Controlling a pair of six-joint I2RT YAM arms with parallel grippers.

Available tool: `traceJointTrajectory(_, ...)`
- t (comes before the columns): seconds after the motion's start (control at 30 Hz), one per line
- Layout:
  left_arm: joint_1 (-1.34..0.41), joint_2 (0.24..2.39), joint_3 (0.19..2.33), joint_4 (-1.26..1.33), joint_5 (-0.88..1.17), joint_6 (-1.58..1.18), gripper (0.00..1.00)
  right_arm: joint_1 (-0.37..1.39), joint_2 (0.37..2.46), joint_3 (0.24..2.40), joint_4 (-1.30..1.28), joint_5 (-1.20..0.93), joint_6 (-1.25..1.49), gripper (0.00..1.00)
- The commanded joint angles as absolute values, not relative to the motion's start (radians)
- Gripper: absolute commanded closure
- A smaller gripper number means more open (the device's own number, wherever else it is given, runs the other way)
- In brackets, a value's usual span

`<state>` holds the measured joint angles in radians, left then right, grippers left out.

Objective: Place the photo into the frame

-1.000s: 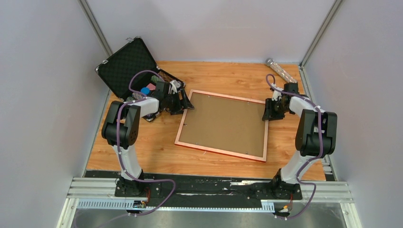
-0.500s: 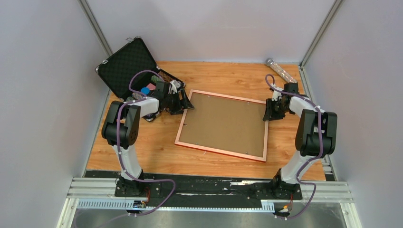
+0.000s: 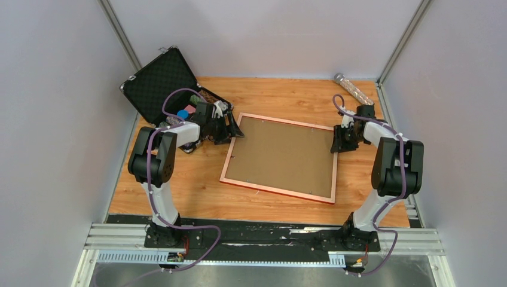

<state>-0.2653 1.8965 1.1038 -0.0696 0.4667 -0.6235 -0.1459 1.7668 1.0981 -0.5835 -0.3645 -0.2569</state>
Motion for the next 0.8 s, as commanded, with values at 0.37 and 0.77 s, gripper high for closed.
traceJointTrajectory(0.37, -0.268, 1.968, 1.086, -0.176, 0.432, -0.597, 0.16, -0.141, 1.798, 1.12, -0.559, -0.359, -0.267, 0.75)
traceJointTrajectory(0.77, -0.268, 1.969, 1.088, -0.176, 0.431, -0.594, 0.17, -0.149, 1.838, 1.143, -0.559, -0.398, -0.241, 0.78)
